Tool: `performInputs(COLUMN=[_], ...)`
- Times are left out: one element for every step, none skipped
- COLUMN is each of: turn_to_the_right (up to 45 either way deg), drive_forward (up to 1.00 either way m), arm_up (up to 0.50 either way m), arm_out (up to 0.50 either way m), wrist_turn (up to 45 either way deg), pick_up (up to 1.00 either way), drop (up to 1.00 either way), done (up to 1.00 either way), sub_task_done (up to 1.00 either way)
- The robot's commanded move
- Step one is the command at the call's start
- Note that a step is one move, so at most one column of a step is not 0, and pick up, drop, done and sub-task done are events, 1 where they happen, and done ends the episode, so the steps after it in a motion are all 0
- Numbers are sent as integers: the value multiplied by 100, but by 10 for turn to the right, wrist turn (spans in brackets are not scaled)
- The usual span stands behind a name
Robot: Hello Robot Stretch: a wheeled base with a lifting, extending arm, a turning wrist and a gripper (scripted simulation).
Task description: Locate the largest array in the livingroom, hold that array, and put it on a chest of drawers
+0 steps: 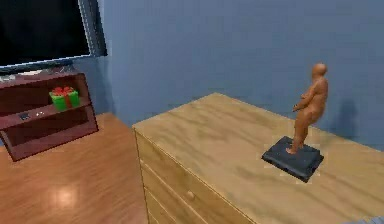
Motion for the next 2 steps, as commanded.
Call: performInputs(turn_to_the_right=[-450, -450], drive_forward=[0, 0], arm_up=[0, 0], arm_out=[0, 0], wrist_turn=[0, 0], pick_up=[0, 0], drop=[0, 0], done=[0, 0], sub_task_done=[0, 0])
